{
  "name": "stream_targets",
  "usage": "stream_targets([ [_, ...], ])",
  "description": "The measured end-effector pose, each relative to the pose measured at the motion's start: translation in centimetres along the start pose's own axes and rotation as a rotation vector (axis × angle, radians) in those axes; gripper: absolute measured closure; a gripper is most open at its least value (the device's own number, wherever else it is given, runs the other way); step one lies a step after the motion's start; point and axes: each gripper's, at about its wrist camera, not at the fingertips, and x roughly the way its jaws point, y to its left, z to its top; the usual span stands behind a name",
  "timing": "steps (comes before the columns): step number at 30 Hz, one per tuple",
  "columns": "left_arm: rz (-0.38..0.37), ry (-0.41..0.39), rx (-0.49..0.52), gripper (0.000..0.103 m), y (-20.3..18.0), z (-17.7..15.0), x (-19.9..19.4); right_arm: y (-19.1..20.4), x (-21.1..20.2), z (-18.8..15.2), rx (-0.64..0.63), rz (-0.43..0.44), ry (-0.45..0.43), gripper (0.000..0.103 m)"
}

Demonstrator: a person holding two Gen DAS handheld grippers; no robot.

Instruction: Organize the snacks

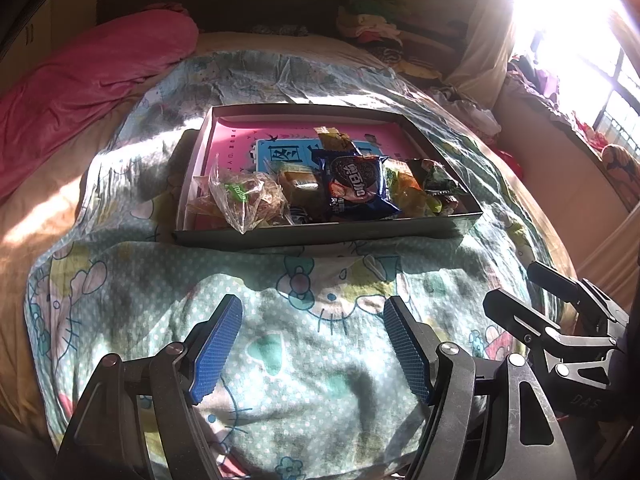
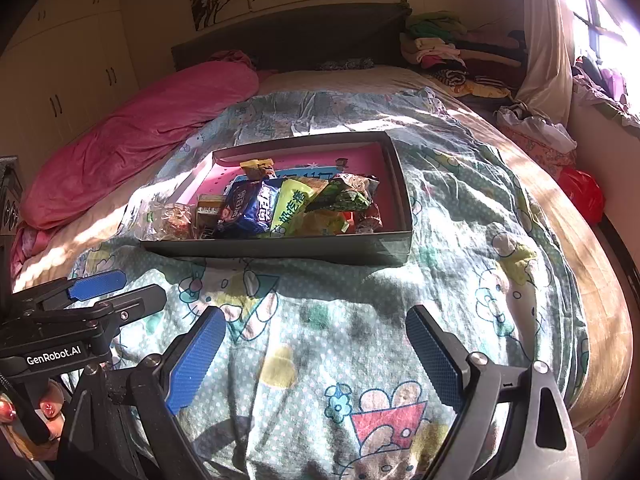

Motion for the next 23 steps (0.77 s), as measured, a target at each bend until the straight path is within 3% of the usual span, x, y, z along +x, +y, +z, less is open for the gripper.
stream_targets([
  [11,0.028,-0.02,0.01,0.028,0.3,0.1,-0.2,-0.2,0.0,-0.1,0.005,-0.004,0.0,0.011],
  [15,0.048,-0.06,0.004,0.028,0.8,0.5,-0.7,-0.6,0.2,0.1,0.014,-0.006,-0.005,0.011],
  [20,0.024,-0.116,-0.074,0.028,3.7,2.2,-1.5,-2.4,0.7,1.0,0.043,-0.031,-0.026,0.01],
  [23,0.086,-0.146,-0.155,0.028,7.6,4.0,-1.6,-4.7,1.0,2.2,0.072,-0.082,-0.056,0.001],
])
